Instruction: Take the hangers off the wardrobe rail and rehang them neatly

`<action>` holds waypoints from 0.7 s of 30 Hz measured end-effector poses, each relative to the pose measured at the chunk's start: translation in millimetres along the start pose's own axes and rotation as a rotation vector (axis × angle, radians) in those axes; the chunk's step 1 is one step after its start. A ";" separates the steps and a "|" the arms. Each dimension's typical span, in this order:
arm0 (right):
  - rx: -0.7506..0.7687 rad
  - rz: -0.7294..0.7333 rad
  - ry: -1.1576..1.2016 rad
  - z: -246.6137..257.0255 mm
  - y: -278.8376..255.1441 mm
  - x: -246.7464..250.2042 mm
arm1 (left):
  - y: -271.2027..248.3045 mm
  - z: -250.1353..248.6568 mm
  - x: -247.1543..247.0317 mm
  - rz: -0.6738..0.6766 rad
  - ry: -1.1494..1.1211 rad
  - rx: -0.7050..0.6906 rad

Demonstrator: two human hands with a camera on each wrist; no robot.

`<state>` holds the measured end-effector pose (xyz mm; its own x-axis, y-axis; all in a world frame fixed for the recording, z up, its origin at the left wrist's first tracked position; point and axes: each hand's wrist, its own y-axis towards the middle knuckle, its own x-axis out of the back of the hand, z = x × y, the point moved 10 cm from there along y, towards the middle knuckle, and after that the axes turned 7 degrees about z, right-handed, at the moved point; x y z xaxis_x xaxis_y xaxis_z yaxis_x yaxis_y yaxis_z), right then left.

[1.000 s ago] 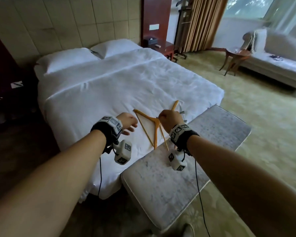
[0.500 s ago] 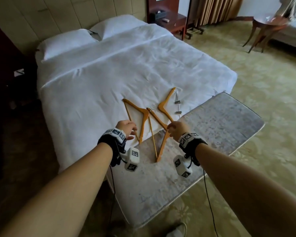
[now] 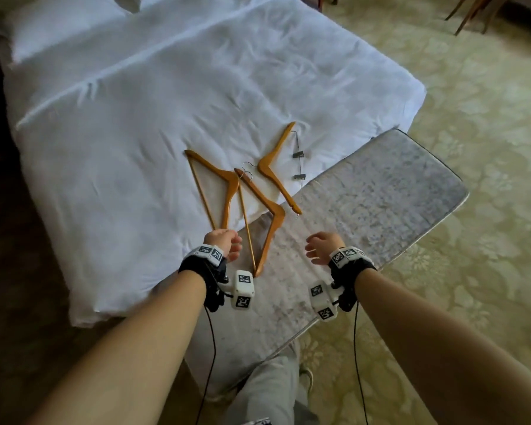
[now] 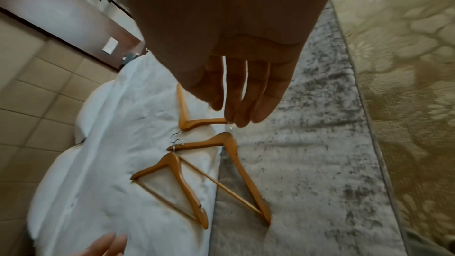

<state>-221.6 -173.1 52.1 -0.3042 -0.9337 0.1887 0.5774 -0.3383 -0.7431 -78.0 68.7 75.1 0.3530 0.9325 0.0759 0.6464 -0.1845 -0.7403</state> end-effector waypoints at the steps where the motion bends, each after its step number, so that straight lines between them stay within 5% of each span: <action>1: -0.037 0.002 0.003 -7.2 10.3 4.4 | 13.6 7.1 -7.7 0.017 0.007 0.035; 9: -0.261 0.005 0.054 -19.0 92.1 19.8 | 108.3 29.1 -40.3 0.024 -0.033 0.221; 21: -0.541 0.075 0.318 -62.6 210.6 -51.1 | 239.9 74.7 -34.9 -0.004 0.016 0.414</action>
<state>-132.0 -189.3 -154.2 -0.5362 -0.8440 -0.0143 0.1661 -0.0888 -0.9821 14.2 15.0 -155.0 0.3634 0.9276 0.0871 0.3223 -0.0374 -0.9459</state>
